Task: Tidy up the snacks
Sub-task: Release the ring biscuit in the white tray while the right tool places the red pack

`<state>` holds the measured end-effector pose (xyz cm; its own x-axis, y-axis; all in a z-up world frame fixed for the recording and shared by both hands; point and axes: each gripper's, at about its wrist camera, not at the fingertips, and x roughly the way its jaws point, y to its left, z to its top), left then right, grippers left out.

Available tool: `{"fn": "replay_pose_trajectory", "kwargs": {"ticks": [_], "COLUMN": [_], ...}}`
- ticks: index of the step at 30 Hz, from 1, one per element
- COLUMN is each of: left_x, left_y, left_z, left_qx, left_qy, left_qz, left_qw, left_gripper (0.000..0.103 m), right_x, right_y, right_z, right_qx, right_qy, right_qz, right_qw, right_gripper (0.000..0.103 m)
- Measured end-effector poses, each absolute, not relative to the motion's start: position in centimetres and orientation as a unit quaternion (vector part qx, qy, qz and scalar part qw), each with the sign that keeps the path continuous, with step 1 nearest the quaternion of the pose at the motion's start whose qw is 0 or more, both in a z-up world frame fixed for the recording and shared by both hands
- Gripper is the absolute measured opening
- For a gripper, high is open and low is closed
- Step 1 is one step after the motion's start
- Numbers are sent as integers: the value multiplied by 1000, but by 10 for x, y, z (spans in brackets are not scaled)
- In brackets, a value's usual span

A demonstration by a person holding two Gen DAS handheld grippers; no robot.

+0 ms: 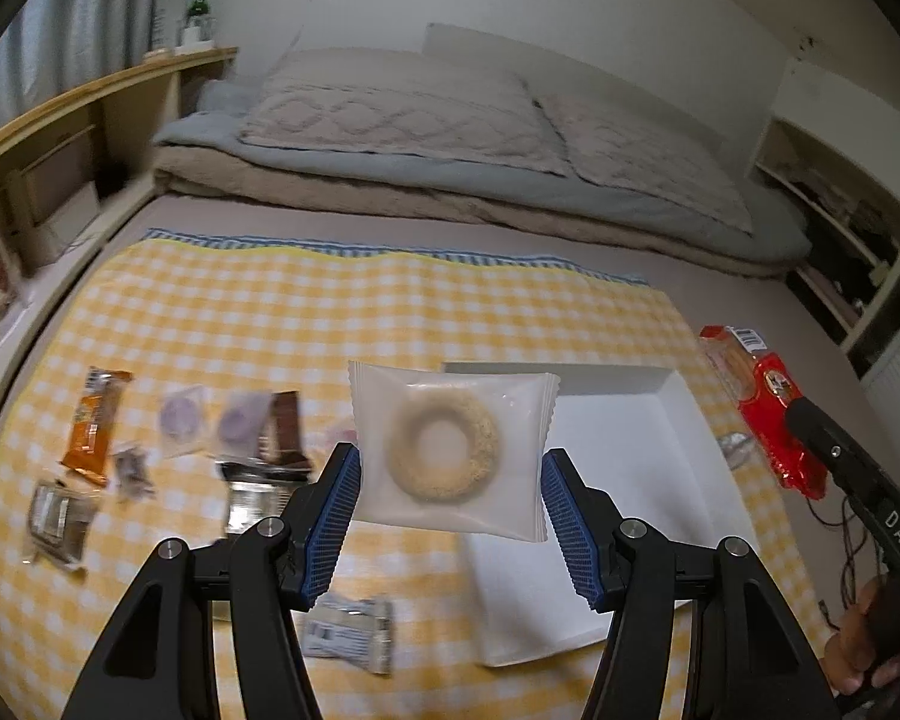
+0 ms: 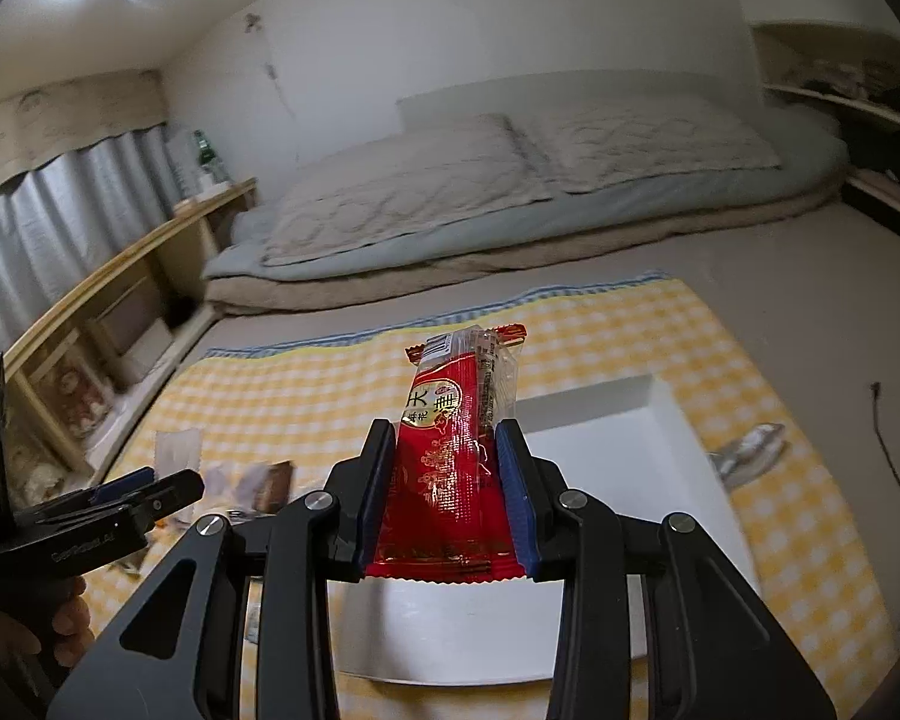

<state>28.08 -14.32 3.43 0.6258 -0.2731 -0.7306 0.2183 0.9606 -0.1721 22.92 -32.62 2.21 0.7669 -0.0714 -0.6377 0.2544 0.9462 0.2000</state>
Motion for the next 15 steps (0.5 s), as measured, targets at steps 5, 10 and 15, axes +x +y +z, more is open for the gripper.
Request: {"fn": "replay_pose_trajectory", "kwargs": {"ticks": [5,10,15], "left_x": [287,296,312], "left_y": [-176,-202,-219], "left_z": [30,11,-13], "left_qx": [-30,-21,-28], "left_qy": [420,439,485], "left_qz": [-149,-156,-148], "left_qw": [895,885,862], "left_gripper": [60,60,60], "right_x": [217,208,208], "right_y": [-355,-380,-404], "right_z": [16,9,-11], "right_qx": [135,128,124], "right_qy": [335,344,376], "right_qz": [-112,-127,-140], "right_qw": [926,922,908], "right_gripper": [35,35,35]}}
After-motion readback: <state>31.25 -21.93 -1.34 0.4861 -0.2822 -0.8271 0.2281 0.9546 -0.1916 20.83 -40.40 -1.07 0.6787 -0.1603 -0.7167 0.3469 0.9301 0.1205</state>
